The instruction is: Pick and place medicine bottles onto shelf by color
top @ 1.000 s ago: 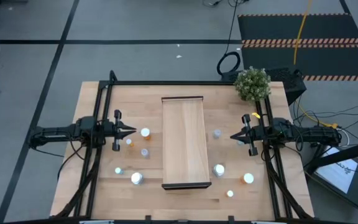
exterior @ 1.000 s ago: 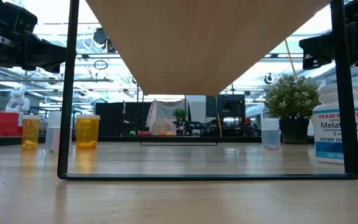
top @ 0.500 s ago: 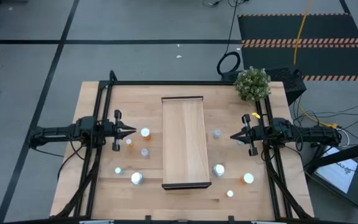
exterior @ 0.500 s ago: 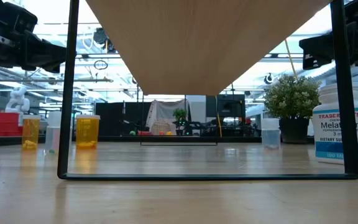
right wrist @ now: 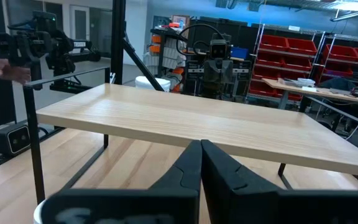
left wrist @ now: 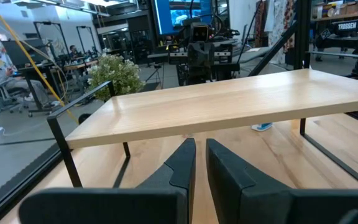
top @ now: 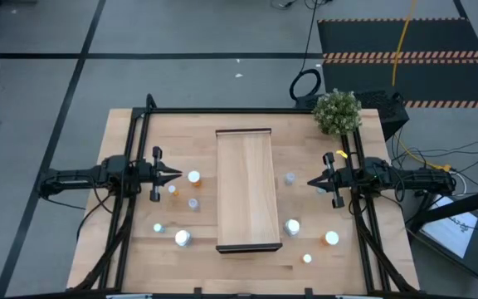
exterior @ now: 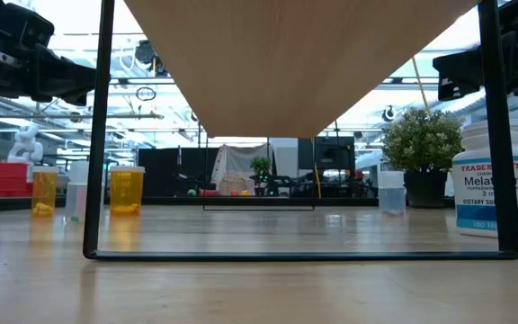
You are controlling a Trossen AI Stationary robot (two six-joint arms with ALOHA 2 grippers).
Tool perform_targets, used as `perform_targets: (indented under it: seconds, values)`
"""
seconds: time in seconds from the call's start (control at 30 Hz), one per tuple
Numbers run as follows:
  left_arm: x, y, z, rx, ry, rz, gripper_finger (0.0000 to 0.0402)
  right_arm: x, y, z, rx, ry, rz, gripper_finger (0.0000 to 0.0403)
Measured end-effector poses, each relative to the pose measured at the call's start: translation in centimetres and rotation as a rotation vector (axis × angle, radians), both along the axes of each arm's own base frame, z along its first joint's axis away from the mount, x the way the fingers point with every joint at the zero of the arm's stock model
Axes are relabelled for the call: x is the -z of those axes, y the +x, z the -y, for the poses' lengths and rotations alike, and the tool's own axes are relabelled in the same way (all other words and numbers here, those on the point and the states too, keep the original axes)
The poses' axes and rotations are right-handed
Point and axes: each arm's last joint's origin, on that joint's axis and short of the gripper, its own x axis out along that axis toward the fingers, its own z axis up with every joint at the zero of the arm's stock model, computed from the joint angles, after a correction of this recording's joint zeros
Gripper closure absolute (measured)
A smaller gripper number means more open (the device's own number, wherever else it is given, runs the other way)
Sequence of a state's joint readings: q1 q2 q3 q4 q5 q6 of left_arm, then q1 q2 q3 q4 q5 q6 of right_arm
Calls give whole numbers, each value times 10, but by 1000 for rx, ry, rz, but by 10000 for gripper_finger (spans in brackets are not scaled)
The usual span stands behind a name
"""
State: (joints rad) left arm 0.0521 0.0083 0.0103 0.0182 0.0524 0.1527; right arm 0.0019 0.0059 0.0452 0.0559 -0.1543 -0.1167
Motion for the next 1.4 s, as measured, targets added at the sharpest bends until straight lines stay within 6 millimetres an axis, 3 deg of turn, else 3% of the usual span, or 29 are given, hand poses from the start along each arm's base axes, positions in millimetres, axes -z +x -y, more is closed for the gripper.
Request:
perform_targets:
  seconds: [1.13,1.4]
  values:
    - [0,0,0,1,-39,1,360,0,0,0,0,0,0,403]
    - [-11,-1,0,7,-91,113,360,0,0,0,0,0,0,403]
